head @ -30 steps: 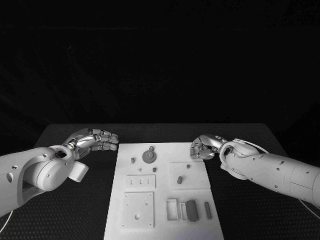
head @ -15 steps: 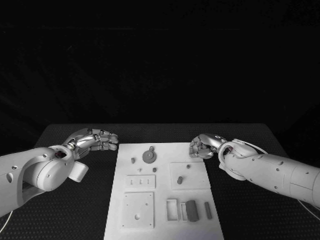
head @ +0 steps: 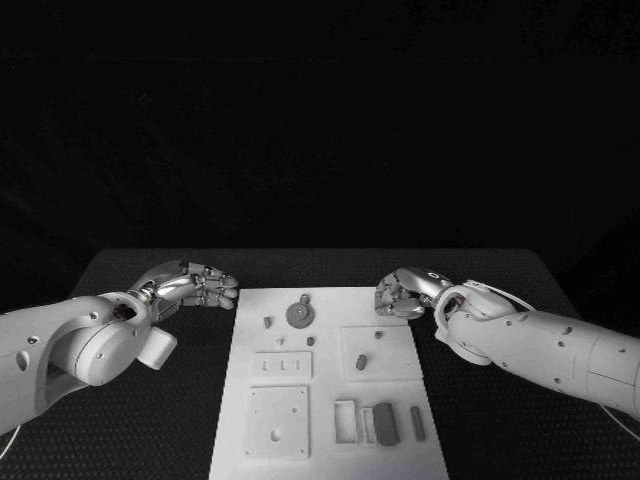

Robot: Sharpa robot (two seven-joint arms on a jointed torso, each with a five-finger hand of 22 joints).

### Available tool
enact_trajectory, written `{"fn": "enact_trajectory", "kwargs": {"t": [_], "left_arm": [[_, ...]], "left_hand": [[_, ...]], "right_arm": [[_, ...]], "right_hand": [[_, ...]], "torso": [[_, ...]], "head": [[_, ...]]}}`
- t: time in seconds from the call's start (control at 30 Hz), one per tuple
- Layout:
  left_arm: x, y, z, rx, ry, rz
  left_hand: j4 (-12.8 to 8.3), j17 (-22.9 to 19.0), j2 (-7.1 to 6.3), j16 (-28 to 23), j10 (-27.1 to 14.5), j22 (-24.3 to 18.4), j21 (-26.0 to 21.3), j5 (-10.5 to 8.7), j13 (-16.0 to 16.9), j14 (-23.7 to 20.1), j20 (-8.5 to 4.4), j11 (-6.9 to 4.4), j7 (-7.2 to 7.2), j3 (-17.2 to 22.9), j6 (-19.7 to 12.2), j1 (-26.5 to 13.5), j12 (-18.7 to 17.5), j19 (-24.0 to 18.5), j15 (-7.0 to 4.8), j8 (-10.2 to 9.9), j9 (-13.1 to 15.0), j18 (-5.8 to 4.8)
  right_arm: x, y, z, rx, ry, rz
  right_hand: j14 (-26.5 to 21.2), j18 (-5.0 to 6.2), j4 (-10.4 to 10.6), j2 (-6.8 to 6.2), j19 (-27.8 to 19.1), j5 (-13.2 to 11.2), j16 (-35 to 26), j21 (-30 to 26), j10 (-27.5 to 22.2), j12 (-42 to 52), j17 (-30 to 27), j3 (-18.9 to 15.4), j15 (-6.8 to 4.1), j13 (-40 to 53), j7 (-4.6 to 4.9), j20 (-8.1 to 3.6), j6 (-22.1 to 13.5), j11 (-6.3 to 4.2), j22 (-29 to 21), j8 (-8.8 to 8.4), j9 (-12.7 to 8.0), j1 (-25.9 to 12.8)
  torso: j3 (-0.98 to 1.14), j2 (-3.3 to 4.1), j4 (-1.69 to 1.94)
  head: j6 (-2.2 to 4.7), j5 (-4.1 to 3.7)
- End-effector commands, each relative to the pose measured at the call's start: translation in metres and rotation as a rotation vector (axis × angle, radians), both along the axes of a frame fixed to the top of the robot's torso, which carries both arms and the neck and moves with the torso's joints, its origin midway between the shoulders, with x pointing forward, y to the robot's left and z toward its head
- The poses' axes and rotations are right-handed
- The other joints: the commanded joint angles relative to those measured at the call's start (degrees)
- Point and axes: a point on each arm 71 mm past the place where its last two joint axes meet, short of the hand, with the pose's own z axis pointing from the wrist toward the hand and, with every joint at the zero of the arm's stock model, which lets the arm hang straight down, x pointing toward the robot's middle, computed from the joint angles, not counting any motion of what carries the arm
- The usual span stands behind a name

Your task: Assemble the parts on the task board

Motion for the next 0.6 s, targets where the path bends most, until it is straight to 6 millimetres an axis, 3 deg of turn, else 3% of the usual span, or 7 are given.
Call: {"fn": "enact_trajectory", "kwargs": {"t": [0.03, 0.3, 0.4, 0.5, 0.6], "left_arm": [[-0.003, -0.006, -0.003, 0.180, -0.009, -0.035], [0.010, -0.018, 0.005, 0.209, 0.007, 0.086], [0.012, -0.027, 0.010, 0.238, 0.006, 0.074], [0.013, -0.040, 0.012, 0.321, -0.028, 0.014], [0.012, -0.054, 0.011, 0.346, -0.014, -0.026]], "left_hand": [[0.6, 0.7, -0.36, 0.8, 1.6, 0.4, 0.6, 0.21, 0.5, 1.4, -0.63, -0.77, 0.21, -0.4, 0.4, -1.4, 0.8, 1.4, -0.75, -0.1, -0.2, 0.29], [-0.9, 4.5, -0.95, 3.2, 5.3, 1.8, 2.3, 0.21, 3.5, 4.4, -2.58, -2.72, -0.42, -0.1, 2.1, -1.3, 3.5, 5.3, -2.57, 0.2, -0.4, 0.31], [-1.0, 6.4, -1.45, 5.8, 6.8, 2.9, 3.7, 0.18, 5.3, 5.9, -3.54, -3.60, -0.71, -0.9, 2.8, -1.8, 5.6, 7.3, -3.58, 0.3, -0.5, 0.47], [-0.4, 8.7, -1.74, 9.2, 7.8, 4.3, 5.2, 0.18, 7.8, 6.9, -4.65, -4.35, -1.08, -2.4, 2.9, -3.4, 8.5, 9.0, -4.76, 0.1, -0.7, 0.64], [0.0, 12.5, -1.76, 15.8, 7.8, 6.7, 7.9, 0.51, 13.3, 8.7, -6.52, -5.33, -1.66, -3.6, 3.4, -4.0, 14.8, 12.4, -6.75, -0.1, -0.9, 0.92]], "right_arm": [[0.000, 0.011, 0.011, 0.013, -0.002, -0.010], [-0.004, 0.044, 0.031, 0.025, -0.001, 0.048], [-0.005, 0.056, 0.037, 0.025, -0.003, 0.071], [-0.007, 0.067, 0.040, 0.025, -0.001, 0.091], [-0.009, 0.077, 0.041, 0.022, 0.009, 0.109]], "right_hand": [[-0.1, 3.83, -0.3, 0.58, 0.2, 0.4, 0.1, 0.3, 0.1, -0.2, -0.1, -0.1, -0.43, -0.1, 1.46, -0.29, 1.8, -0.29, 1.0, 0.32, 0.3, 0.1], [-0.1, 3.83, -0.3, 0.64, 0.2, 0.4, 0.1, 0.4, 0.1, -0.2, -0.1, -0.1, -0.45, -0.1, 1.44, -0.30, 1.8, -0.30, 1.0, 0.33, 0.3, 0.1], [-0.1, 3.83, -0.3, 0.65, 0.2, 0.4, 0.1, 0.4, 0.1, -0.2, -0.2, -0.1, -0.46, -0.1, 1.44, -0.30, 1.8, -0.31, 1.0, 0.33, 0.3, 0.1], [-0.1, 3.83, -0.3, 0.63, 0.2, 0.4, 0.1, 0.4, 0.1, -0.2, -0.2, -0.2, -0.46, -0.1, 1.44, -0.30, 1.8, -0.31, 1.0, 0.34, 0.4, 0.1], [-0.2, 3.83, -0.3, 0.62, 0.1, 0.4, 0.0, 0.4, 0.1, -0.3, -0.3, -0.2, -0.47, -0.1, 1.44, -0.29, 1.8, -0.31, 1.0, 0.34, 0.4, 0.0]], "torso": [[-0.05, -0.01, -0.03], [-0.13, -0.48, 0.00], [-0.13, -0.68, -0.14], [-0.16, -0.96, -0.27], [-0.20, -1.18, -0.33]], "head": [[0.24, 0.49], [0.67, 0.53], [0.64, 0.83], [0.67, 1.19], [0.60, 1.53]]}}
